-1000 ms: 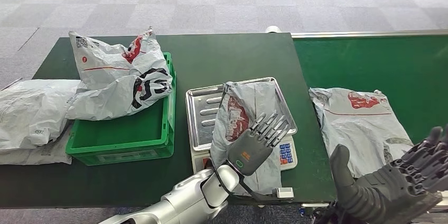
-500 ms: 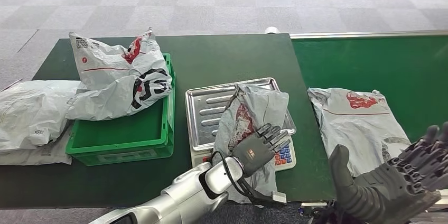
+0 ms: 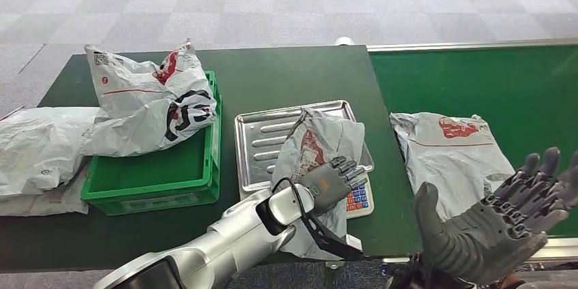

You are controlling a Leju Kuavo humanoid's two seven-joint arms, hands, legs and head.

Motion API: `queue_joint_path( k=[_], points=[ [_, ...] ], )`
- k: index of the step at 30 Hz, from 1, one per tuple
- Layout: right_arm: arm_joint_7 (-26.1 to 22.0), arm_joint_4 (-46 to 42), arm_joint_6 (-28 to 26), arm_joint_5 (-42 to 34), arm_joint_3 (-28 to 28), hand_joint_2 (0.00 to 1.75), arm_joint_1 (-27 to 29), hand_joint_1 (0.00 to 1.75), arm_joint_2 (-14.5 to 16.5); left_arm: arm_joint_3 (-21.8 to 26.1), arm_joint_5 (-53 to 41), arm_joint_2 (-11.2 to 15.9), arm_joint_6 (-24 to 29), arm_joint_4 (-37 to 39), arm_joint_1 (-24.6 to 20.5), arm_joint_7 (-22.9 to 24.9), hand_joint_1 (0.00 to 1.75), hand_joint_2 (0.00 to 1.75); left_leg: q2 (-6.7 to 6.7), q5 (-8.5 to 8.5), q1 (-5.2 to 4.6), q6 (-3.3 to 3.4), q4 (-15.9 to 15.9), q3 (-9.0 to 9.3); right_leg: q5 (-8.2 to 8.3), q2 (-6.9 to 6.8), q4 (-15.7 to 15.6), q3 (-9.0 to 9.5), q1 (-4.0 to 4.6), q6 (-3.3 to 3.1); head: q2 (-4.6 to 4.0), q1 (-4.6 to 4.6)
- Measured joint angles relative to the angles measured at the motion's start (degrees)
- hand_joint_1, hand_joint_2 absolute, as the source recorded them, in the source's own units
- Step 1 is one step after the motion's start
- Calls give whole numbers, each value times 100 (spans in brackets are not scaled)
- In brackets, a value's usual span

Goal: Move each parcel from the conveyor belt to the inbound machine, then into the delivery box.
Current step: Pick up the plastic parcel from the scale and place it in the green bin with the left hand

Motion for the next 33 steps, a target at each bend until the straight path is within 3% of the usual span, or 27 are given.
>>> queue_joint_path(
  k=[4,8,10,12,14,26,29,33],
  points=[
    [0,181,1,-159,95,175,-213,0,-45,0,-28,37,-602,76,-142,-111,7,175,14,-33,14,-8,-6,40,-7,14,0,33,12,-13,-1,0],
    [0,289,1,-251,166,175,-356,0,-82,0,-39,45,-719,131,-183,-33,9,175,15,-54,21,-25,-17,86,-25,11,1,73,17,-27,0,0],
    [0,318,0,-263,195,175,-401,0,-95,0,-39,44,-729,142,-198,-15,26,175,15,-56,22,-24,-23,94,-30,10,2,78,18,-29,0,0],
    [0,336,1,-272,232,175,-433,0,-101,0,-39,42,-748,149,-214,-9,107,175,15,-50,22,-28,-29,94,-29,10,3,74,19,-31,1,0],
    [1,357,1,-294,271,175,-454,0,-115,0,-40,42,-805,157,-219,5,173,175,13,-40,22,-30,-32,89,-19,7,3,69,19,-39,1,0],
    [1,435,1,-362,424,175,-519,0,-211,2,118,119,-429,182,-192,394,175,175,15,-13,22,-38,-36,53,18,11,4,27,20,-56,1,0],
    [1,437,1,-332,424,175,-518,0,-227,49,265,169,-54,195,-156,513,175,175,14,-8,22,-32,-37,55,15,11,5,26,19,-58,-1,0],
    [0,441,0,-228,423,175,-517,0,-233,164,343,253,851,215,-42,640,175,175,13,14,22,-37,-38,56,11,9,7,24,19,-61,1,0]
  ],
)
